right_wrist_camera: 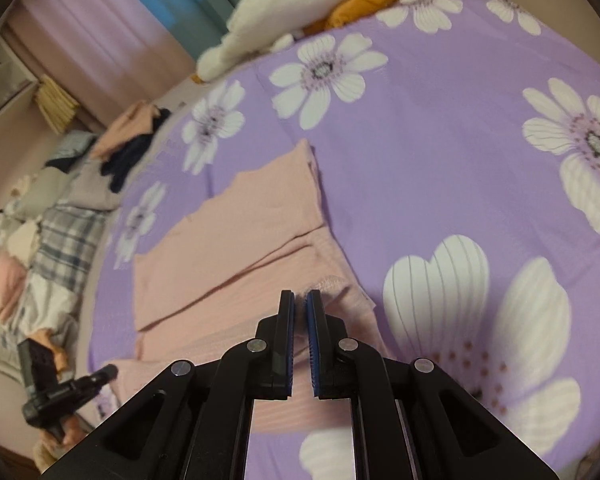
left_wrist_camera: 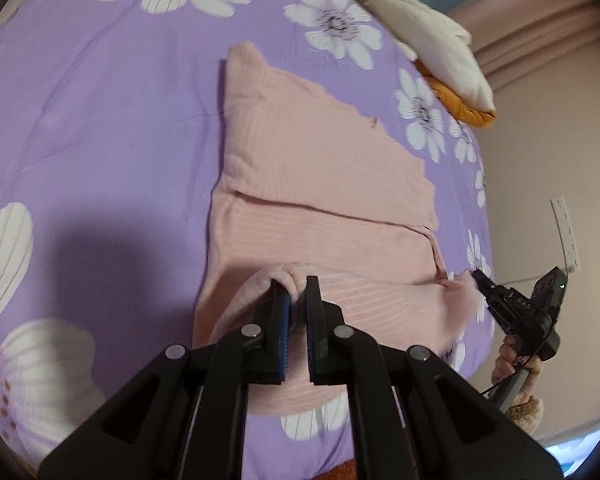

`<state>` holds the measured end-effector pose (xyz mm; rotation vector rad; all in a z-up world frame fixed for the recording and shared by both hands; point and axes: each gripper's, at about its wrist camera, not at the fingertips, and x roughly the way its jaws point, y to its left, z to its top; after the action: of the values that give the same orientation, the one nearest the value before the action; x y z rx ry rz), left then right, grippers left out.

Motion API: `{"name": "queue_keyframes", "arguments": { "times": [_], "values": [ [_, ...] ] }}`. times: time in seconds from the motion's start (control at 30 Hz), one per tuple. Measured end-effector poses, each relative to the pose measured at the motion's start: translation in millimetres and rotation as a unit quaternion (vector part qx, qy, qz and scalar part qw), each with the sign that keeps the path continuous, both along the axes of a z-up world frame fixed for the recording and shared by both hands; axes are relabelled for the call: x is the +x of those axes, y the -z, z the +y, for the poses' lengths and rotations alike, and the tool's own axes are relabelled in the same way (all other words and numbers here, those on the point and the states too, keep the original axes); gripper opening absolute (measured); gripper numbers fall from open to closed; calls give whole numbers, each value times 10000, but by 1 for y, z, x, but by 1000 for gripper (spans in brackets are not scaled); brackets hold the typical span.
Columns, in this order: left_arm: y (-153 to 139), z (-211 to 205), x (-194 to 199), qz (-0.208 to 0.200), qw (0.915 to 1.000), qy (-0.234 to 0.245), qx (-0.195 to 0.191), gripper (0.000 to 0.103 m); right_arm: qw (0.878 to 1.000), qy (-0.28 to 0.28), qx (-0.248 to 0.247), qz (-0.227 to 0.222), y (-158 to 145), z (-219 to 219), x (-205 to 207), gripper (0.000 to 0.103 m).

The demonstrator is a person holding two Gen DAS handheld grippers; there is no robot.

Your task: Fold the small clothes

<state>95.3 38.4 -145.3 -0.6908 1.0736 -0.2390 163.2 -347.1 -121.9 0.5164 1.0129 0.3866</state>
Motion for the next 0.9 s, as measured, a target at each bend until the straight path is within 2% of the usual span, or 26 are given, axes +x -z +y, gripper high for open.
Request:
{"name": "queue_keyframes", "arguments": {
  "times": [0.07, 0.27, 0.43, 0.53, 0.63, 0.7, 0.77, 0.8, 0.9],
  "values": [
    [9, 4, 12, 113, 9999, -51, -71, 6, 9999, 39, -72, 142, 10, 3, 13, 8],
    [31, 1, 30, 413, 9991, -54, 128, 7, 9983, 70, -459, 351, 31, 15, 37, 8],
    [35, 8, 31, 459, 9989, -101, -69, 7, 9972, 148, -516, 516, 45, 14, 44, 8],
    [28, 12, 25, 450, 9988, -97, -134, 8, 9964, 202, -657, 501, 40, 12, 41, 8],
    [15, 13, 17, 315, 9994, -111, -130, 12, 9949, 91, -965, 275, 23, 16, 33, 8],
    [4, 16, 7, 171, 9996, -207, 54, 20, 9927, 28, -1201, 64, 6, 18, 24, 13],
    [-8, 21, -4, 2, 9991, -335, 272, 29, 9918, -22, -1268, -120, -8, 19, 16, 35],
    [-11, 24, -9, -47, 9987, -370, 351, 30, 9920, -56, -1244, -223, -16, 20, 10, 39],
    [-19, 30, -23, -134, 9971, -434, 618, 32, 9927, -344, -1075, -432, -35, 28, -9, 41]
  ]
}}
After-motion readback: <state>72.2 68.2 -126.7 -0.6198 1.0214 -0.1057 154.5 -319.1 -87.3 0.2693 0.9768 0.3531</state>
